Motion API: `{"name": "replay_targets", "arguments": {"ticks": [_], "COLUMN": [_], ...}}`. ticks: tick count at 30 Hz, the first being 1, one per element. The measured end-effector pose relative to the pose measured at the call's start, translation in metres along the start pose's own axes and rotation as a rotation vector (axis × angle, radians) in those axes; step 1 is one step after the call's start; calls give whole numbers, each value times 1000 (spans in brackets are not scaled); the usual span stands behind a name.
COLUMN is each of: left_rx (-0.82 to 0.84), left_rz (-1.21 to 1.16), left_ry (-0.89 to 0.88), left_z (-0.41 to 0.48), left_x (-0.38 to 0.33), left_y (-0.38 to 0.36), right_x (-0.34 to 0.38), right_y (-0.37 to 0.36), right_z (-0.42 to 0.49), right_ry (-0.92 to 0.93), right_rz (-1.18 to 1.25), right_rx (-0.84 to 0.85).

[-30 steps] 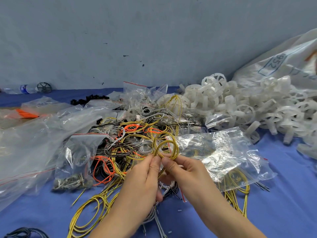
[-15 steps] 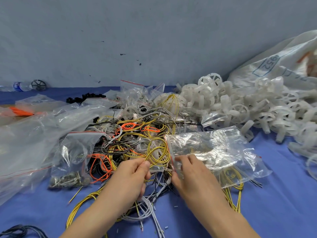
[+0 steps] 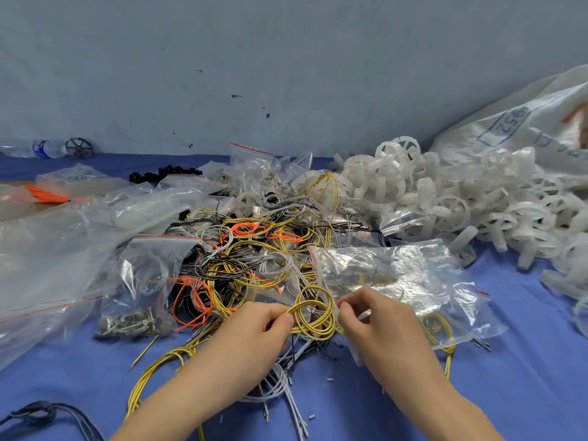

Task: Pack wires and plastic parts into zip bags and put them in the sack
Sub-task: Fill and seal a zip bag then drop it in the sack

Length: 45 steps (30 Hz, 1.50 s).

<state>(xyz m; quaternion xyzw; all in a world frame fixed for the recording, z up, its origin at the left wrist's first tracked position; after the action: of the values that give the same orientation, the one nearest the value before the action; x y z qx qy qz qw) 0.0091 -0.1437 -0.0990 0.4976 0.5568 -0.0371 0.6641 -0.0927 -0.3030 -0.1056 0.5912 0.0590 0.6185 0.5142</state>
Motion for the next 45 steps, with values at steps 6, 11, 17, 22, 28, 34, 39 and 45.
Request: {"name": "replay_targets", "arguments": {"ticks": [6, 11, 17, 22, 28, 34, 39, 45], "left_rx": [-136, -13, -42, 4, -112, -66, 87, 28], "left_rz": [262, -205, -702, -354, 183, 294, -455, -1225], "left_ry": [-85, 58, 185, 95, -71, -166, 106, 320], "left_z": [-5, 2, 1, -4, -7, -10, -2, 3], "left_x": [-5, -9, -7, -13, -21, -29, -25, -26], "left_y": [0, 6, 27, 4, -4, -12, -9, -3], "right_x": [18, 27, 13, 9, 19, 37, 43, 46], "right_y": [14, 16, 8, 9, 11, 15, 13, 17], "right_z": [-10, -20, -20, -17, -22, -28, -31, -31], "right_ry": [154, 243, 195, 128, 228, 392, 490, 552], "right_rz": [-95, -301, -225, -58, -130, -311, -317, -337], "right_rx": [-110, -96, -43, -101, -142, -250, -267, -341]}}
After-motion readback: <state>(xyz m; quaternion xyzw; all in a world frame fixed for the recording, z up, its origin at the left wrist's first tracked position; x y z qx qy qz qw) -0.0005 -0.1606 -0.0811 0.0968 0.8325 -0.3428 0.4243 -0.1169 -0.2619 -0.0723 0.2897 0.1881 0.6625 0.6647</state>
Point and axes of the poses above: each hand's wrist, its own z-axis towards the middle knuckle, its own y-axis out of the back of the hand, x = y × z, the point moved 4 cm from there along z, towards the middle knuckle, and after that the axes turned 5 degrees about y, right-handed, at the moved point
